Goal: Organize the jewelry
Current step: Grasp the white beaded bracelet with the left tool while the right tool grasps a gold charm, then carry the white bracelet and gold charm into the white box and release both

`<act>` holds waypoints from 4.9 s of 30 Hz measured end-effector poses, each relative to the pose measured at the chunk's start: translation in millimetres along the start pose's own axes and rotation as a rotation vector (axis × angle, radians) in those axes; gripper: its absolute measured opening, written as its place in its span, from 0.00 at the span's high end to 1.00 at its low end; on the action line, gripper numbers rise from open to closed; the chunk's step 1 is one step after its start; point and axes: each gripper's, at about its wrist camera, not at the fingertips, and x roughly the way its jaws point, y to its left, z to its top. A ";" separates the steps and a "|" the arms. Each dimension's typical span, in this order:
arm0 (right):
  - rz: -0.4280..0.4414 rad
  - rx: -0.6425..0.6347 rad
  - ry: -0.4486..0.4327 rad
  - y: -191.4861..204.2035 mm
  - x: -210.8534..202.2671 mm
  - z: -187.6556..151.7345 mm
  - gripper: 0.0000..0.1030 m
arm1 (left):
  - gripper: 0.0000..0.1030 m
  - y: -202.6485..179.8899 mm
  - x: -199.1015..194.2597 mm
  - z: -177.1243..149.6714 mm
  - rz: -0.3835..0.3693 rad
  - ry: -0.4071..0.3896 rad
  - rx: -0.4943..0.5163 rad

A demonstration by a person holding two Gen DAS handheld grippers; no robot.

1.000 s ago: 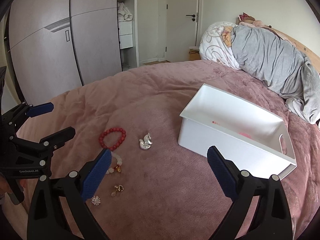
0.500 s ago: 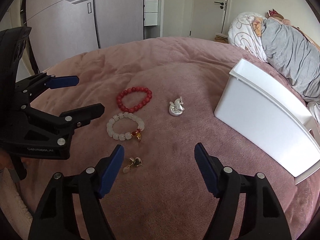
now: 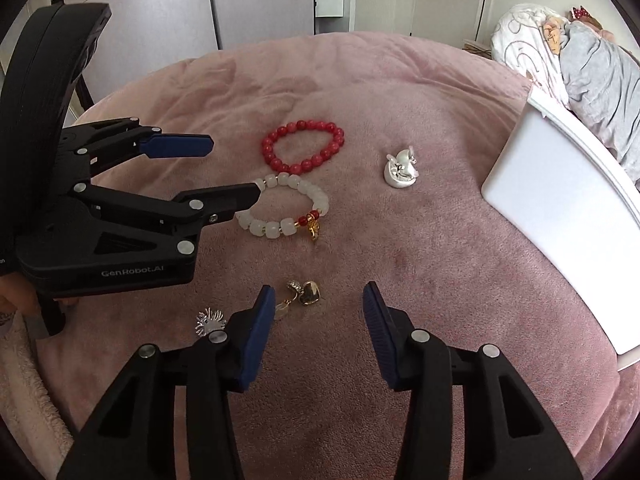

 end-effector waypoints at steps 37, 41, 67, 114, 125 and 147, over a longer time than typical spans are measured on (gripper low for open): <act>0.133 0.090 0.012 -11.3 3.5 -3.4 0.91 | 0.86 17.0 13.4 -5.7 -0.133 0.066 -0.128; 0.130 0.126 -0.016 -19.0 -2.0 -1.0 0.91 | 0.86 23.6 1.1 -3.8 -0.104 0.046 -0.150; 0.132 0.247 -0.214 -58.7 -71.6 11.0 0.96 | 0.86 -3.2 -79.1 47.2 -0.045 -0.084 -0.042; -0.182 0.384 -0.348 -306.4 -178.9 36.7 0.96 | 0.85 -177.6 -45.9 278.0 -0.245 -0.156 0.181; -0.206 0.450 -0.222 -352.2 -136.8 17.2 0.96 | 0.85 -201.7 29.5 284.8 -0.188 -0.055 0.154; -0.188 0.426 -0.056 -368.8 -74.0 25.6 0.96 | 0.85 -258.9 110.2 245.0 -0.013 0.080 0.052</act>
